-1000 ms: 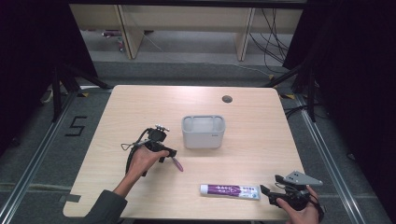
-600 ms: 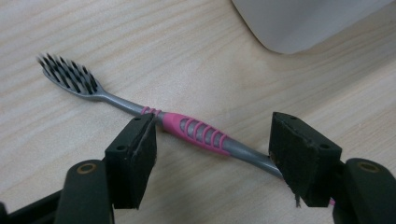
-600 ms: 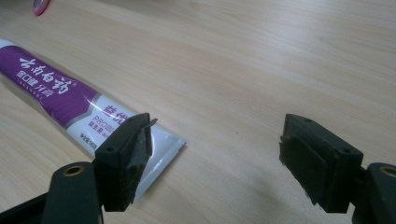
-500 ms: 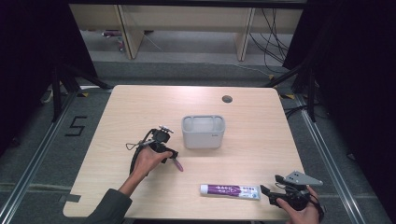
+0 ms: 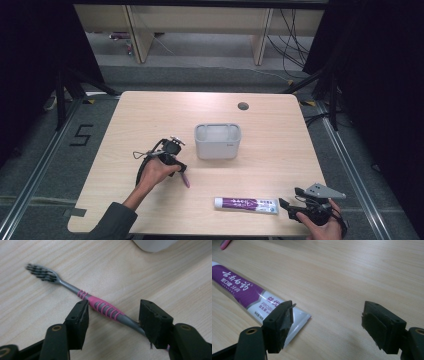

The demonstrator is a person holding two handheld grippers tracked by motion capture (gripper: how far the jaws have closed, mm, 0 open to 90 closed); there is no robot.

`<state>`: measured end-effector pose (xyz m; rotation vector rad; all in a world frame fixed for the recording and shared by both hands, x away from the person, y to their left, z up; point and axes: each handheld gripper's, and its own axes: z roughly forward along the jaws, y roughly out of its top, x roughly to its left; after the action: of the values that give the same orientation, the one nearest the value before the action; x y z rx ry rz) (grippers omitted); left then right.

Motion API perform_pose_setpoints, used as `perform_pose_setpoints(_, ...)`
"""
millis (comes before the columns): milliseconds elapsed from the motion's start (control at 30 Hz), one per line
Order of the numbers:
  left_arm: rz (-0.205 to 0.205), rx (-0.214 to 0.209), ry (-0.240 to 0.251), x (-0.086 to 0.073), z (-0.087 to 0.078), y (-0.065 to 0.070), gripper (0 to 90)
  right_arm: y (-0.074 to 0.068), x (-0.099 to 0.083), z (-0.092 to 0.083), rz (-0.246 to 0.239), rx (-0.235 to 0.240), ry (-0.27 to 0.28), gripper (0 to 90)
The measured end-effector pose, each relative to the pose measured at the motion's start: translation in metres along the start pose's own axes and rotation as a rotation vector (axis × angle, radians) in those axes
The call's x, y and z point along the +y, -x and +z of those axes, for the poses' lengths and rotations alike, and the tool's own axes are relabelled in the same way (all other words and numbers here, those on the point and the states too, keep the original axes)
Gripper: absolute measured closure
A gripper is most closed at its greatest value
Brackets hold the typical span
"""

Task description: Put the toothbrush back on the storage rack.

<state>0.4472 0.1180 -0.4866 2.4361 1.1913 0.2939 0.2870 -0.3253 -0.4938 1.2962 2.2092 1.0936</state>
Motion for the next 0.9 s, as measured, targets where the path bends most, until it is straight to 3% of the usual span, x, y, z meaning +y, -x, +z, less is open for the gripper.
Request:
perform_pose_setpoints(200,0.059,-0.006,-0.025,-0.002,0.0,-0.002,50.7,0.0,0.0,0.0,0.004,-0.002,0.008,25.7)
perform_pose_setpoints(367,0.046,-0.015,-0.061,-0.003,-0.003,0.003,60.2,0.0,0.0,0.0,-0.003,-0.001,0.002,25.7)
perform_pose_setpoints(400,0.054,-0.019,-0.073,-0.003,-0.004,0.003,62.8,-0.002,0.0,0.0,0.03,0.008,-0.003,25.7)
perform_pose_setpoints(433,0.054,-0.019,-0.073,-0.003,-0.004,0.003,64.2,-0.002,0.0,0.0,0.03,0.008,-0.003,25.7)
perform_pose_setpoints(533,0.069,-0.031,-0.095,-0.004,-0.005,0.002,68.6,0.0,0.0,0.0,-0.003,-0.005,0.002,25.7)
perform_pose_setpoints(600,0.068,-0.033,-0.099,-0.005,-0.006,0.002,69.8,0.0,0.0,0.0,-0.003,-0.002,0.002,25.7)
perform_pose_setpoints(633,0.062,-0.037,-0.103,-0.006,-0.006,0.002,70.7,-0.002,0.0,0.0,0.028,0.007,-0.005,25.7)
perform_pose_setpoints(900,0.087,-0.045,-0.149,-0.004,-0.011,0.0,77.9,-0.003,0.0,0.0,0.036,0.012,-0.011,25.7)
